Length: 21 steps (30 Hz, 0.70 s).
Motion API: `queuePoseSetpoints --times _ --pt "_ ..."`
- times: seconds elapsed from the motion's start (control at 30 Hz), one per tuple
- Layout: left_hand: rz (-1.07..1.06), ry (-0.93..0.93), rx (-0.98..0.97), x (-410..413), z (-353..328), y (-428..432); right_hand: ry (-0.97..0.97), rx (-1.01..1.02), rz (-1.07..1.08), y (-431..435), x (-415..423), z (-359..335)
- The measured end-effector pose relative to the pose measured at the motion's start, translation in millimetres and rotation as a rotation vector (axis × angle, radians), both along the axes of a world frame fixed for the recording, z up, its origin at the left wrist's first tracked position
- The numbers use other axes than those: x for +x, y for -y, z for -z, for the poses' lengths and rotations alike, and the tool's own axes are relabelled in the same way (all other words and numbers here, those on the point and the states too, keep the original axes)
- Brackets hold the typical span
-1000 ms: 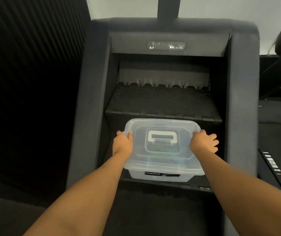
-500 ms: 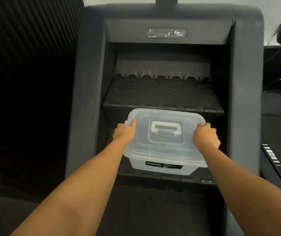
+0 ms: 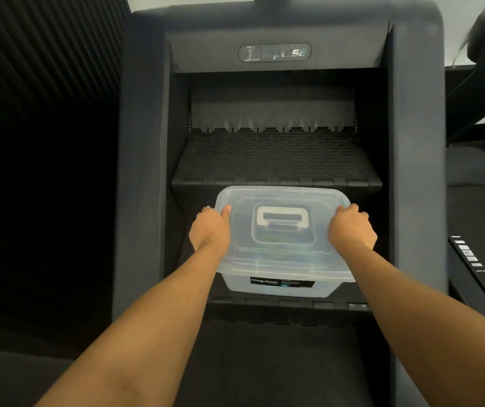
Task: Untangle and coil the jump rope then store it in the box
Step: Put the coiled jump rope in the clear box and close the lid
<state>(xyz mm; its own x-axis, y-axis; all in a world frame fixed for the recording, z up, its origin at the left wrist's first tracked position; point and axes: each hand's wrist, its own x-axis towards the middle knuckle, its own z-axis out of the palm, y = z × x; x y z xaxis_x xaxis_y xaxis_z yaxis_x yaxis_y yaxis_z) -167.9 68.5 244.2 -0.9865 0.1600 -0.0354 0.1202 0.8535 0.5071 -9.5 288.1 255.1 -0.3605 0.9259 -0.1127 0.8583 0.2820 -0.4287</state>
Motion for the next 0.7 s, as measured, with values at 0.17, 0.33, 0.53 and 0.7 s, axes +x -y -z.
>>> queuePoseSetpoints --times 0.17,0.33,0.53,0.7 --pt "0.018 -0.02 -0.007 3.4 -3.8 -1.2 0.003 -0.003 -0.001 1.8 1.0 -2.1" --pt "0.076 -0.079 -0.117 3.9 -3.2 -4.5 -0.007 -0.017 0.006 0.9 0.4 -3.1" --pt "0.597 -0.307 -0.209 6.9 -8.0 -17.3 -0.056 -0.091 -0.049 -5.5 4.2 -7.7" --pt "1.011 -0.179 -0.183 0.0 -11.7 -31.2 -0.353 -0.361 0.089 -13.8 14.1 -6.1"
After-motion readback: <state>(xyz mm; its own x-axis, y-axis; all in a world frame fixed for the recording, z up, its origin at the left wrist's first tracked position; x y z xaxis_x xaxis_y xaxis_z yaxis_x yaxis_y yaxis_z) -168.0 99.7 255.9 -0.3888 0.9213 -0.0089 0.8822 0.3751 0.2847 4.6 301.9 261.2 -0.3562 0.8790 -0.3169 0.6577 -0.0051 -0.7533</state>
